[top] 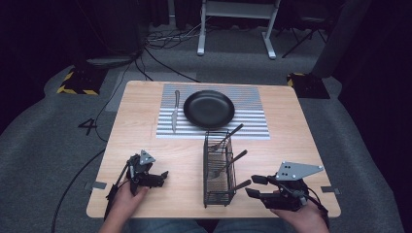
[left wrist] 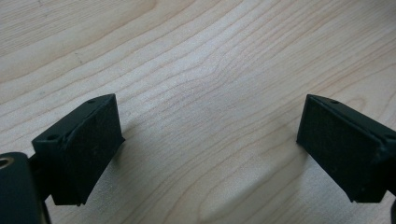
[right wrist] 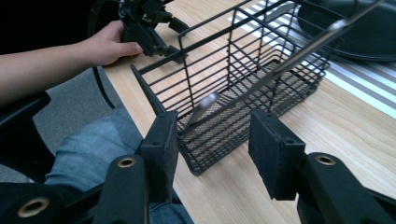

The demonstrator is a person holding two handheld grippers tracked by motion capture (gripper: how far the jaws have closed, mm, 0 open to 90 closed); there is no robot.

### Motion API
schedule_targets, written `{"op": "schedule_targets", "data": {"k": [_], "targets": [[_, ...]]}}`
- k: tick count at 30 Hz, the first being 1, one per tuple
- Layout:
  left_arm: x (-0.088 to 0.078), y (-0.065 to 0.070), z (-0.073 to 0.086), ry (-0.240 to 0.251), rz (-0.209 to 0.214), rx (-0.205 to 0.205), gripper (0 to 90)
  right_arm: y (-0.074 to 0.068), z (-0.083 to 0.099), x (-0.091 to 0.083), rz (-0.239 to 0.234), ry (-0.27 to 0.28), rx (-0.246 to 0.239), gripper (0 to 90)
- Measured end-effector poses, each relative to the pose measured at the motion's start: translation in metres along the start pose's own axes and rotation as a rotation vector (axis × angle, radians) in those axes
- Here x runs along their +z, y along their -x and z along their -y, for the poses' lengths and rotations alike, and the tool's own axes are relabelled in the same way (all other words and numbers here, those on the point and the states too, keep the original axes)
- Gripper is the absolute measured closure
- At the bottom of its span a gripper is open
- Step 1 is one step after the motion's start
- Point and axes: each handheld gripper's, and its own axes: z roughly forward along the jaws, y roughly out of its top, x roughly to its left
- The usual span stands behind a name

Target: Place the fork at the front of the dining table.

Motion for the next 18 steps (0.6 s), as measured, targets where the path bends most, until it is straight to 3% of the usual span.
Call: {"op": "schedule_targets", "data": {"k": [9, 18], "targets": [[0.0, 0.0, 0.0, 0.0, 0.0, 0.0, 6.7, 0.001, 0.001, 0.015, -0.052, -0.005, 0.016, 58.7], [0.0, 0.0, 0.0, 0.0, 0.0, 0.0, 6.7, 0.006, 0.005, 0.026, -0.101, 0.018, 0.053, 75.6]]}}
